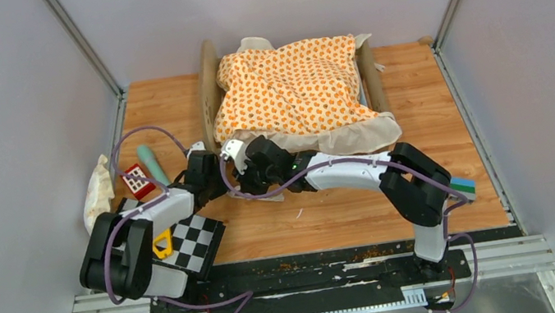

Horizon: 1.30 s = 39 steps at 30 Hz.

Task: Set up the pet bed
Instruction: Tie the ropes to the bed frame.

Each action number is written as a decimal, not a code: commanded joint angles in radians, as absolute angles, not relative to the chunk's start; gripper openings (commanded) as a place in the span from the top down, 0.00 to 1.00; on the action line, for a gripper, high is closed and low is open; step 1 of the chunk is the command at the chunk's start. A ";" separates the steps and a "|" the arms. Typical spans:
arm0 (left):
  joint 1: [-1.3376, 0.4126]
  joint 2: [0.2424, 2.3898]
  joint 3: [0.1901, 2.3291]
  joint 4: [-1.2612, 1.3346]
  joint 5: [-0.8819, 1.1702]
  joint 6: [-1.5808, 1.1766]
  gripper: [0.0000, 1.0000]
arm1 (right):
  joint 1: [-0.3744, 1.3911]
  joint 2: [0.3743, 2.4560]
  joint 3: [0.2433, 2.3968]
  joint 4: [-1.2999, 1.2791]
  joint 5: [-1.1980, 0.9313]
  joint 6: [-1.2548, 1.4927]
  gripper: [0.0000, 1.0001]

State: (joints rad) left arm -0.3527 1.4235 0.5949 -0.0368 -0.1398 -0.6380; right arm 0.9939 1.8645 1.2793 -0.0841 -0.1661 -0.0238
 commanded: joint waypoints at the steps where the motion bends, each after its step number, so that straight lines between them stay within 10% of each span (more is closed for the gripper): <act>1: -0.356 1.437 0.599 0.009 -0.122 -0.624 1.00 | 1.000 1.828 1.277 -0.064 -0.145 -0.027 1.00; 39: -0.356 0.875 0.464 -0.139 -0.045 -0.634 1.00 | 0.994 2.028 1.353 0.246 -0.122 0.101 1.00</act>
State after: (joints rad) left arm -0.3531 0.9077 0.4492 -0.1238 -0.0624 -0.6388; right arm 0.9936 2.0148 1.3418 0.0875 -0.0944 0.0410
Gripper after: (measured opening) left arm 0.006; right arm 0.009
